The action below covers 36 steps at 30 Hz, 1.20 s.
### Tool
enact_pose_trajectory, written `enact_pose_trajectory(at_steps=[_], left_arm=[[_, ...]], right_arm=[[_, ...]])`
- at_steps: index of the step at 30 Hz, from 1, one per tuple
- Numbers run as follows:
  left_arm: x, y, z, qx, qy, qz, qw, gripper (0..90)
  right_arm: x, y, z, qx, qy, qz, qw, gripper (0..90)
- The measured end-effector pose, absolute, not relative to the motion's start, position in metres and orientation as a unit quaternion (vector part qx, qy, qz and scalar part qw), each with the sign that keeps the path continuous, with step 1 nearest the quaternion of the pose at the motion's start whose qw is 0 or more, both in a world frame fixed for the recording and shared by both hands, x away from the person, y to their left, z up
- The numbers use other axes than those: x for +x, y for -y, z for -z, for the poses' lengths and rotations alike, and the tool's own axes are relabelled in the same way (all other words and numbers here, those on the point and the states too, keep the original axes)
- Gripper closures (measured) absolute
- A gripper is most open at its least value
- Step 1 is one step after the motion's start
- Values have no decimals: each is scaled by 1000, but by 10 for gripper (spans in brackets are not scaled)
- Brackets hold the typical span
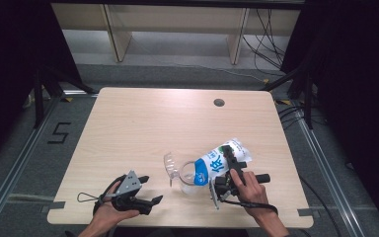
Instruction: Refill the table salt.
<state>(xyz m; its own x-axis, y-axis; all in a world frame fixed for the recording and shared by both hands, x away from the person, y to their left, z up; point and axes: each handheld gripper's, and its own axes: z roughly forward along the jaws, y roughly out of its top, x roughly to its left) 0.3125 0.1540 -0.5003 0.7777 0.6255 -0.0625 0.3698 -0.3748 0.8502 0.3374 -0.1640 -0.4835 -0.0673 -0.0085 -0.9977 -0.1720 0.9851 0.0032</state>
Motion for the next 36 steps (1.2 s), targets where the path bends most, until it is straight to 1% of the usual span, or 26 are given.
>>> enact_pose_trajectory(at_steps=[3,4,8,10,13,24,26,27,36], left_arm=[[312,-154,500,820,-300,-135,468,174],[312,-154,501,817,-304,-133,471,174],[313,-154,500,820,-299,-139,468,173],[312,-154,501,817,-307,-130,471,173],[312,-154,500,819,-300,-140,468,173],[312,-154,500,820,-300,-139,467,174],[313,-155,500,826,-294,-143,458,173],[312,-154,500,820,-303,-138,466,173],[313,-153,501,819,-298,-138,470,174]], right_arm=[[337,163,480,-81,-727,-38,681,520],[335,164,484,-48,-733,-54,677,520],[337,164,481,-77,-725,-45,683,520],[337,164,482,-68,-728,-52,680,520],[336,164,484,-56,-729,-58,680,521],[336,164,485,-57,-728,-58,681,522],[336,164,484,-60,-727,-57,682,523],[336,164,484,-64,-726,-57,683,524],[333,163,483,-58,-729,-42,681,526]])
